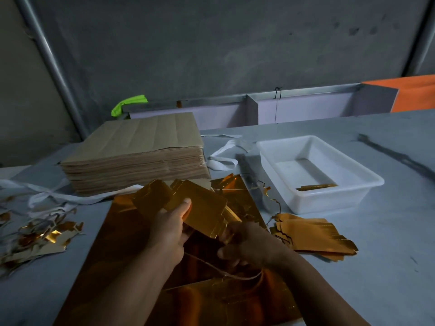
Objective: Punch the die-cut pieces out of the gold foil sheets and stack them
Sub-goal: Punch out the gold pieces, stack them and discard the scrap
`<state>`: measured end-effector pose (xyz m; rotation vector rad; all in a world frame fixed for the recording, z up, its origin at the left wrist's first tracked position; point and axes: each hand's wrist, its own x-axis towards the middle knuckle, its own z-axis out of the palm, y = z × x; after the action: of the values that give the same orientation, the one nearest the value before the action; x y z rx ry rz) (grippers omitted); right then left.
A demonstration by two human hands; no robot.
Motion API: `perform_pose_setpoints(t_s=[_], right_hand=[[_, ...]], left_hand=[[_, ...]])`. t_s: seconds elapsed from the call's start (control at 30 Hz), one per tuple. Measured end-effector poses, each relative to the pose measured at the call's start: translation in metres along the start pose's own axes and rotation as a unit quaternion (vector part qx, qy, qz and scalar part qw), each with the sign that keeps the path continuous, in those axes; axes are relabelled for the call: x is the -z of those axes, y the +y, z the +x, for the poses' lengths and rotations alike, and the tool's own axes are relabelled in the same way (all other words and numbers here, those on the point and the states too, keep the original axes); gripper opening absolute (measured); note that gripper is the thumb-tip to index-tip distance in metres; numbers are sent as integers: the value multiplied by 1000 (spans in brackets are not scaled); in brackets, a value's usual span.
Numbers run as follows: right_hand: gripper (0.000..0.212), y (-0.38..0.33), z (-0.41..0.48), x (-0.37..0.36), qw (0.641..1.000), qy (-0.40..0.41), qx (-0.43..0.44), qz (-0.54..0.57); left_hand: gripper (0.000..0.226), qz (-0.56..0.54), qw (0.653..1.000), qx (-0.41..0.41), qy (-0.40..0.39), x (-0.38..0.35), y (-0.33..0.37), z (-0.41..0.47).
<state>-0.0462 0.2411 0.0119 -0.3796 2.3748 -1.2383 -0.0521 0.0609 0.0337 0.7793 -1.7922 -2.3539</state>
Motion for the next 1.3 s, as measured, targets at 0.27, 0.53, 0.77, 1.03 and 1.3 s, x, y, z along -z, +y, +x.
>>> perform_pose_setpoints(t_s=[0.27,0.53,0.77,1.03,1.3], right_hand=[[16,6,1,1,997,-41,10,61],[30,-13,0,-5,937,2,20,348],[18,0,1,-3,926,51,-48,371],[16,2,1,-7,957,30,-62,281],[10,8,-1,-7,972,9,-49,232]], left_hand=[[22,-48,999,14,-9,4,7,1],[42,-29,998,31,-52,1,-2,-7],[77,-46,977,123,-168,20,17,0],[40,90,974,99,-181,29,24,8],[20,13,988,71,-137,31,23,12]])
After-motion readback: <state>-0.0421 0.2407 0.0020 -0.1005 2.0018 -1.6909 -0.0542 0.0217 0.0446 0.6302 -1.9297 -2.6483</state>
